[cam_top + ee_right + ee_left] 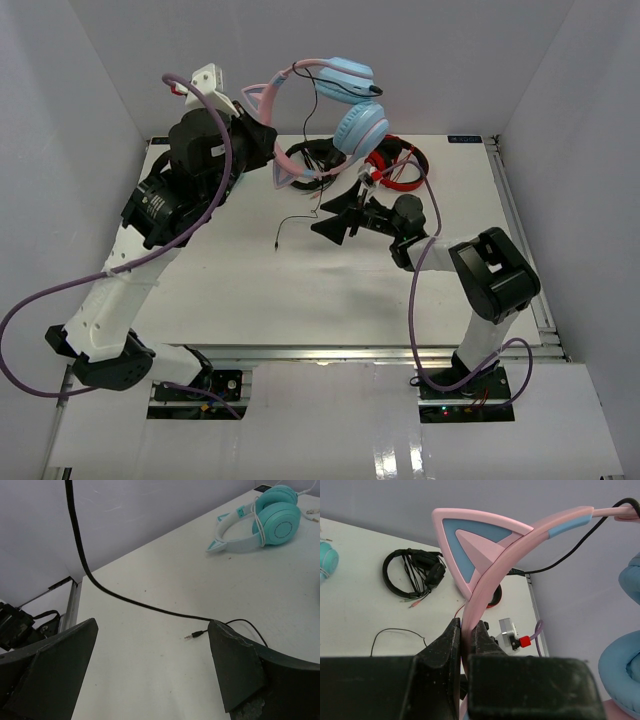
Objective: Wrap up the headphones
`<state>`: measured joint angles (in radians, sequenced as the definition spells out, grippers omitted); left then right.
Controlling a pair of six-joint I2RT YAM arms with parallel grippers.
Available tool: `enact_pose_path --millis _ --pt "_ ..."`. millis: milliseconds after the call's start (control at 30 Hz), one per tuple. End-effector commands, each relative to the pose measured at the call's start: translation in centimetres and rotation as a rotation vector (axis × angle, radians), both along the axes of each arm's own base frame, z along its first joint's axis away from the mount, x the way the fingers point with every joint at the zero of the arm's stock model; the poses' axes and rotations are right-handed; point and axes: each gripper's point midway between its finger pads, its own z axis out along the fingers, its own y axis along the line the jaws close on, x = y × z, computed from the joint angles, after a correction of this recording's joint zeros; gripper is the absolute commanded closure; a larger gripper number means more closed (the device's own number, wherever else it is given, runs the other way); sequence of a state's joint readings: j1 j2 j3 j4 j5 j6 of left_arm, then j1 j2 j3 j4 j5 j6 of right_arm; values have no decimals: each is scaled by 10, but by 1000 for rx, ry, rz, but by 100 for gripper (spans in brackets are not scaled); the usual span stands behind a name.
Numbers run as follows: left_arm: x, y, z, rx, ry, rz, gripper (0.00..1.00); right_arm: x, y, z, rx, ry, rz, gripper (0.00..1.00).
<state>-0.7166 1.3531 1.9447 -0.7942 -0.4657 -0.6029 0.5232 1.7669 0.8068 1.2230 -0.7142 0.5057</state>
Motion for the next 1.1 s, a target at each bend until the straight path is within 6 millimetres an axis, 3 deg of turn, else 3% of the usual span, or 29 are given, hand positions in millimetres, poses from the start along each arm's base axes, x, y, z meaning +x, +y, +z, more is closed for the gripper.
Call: enact_pose_path --millis 0,233,333,433,500,533,567,733,900,967,1033,1067 --pt "-4 -1 46 -168 -90 0 100 9 16 42 72 -227 4 4" --pt "-8 2 50 -179 -91 3 100 44 26 -7 -149 -377 -62 6" --pt "-9 5 48 -184 -88 14 100 48 25 -22 -172 -379 -48 15" --pt "-8 9 48 -185 -93 31 100 41 26 -29 -176 -375 -5 36" --pt "-8 9 48 -183 -94 34 100 35 27 -27 -168 -385 20 62" --pt "-7 10 47 -182 -92 41 100 32 26 -25 -161 -388 26 80" --pt "-6 10 45 -180 -90 50 100 28 25 -20 -148 -394 31 90" --pt "-3 14 39 -192 -92 81 100 8 21 7 -74 -387 69 92" --pt "8 32 36 -207 -126 188 100 -21 5 31 -130 -403 72 92" --pt "17 38 25 -195 -125 229 100 -39 -3 9 -242 -352 94 92" --pt "27 41 19 -185 -124 257 100 -51 -7 14 -304 -455 92 92" --pt "33 42 13 -170 -119 279 100 -63 -12 -4 -388 -430 115 92"
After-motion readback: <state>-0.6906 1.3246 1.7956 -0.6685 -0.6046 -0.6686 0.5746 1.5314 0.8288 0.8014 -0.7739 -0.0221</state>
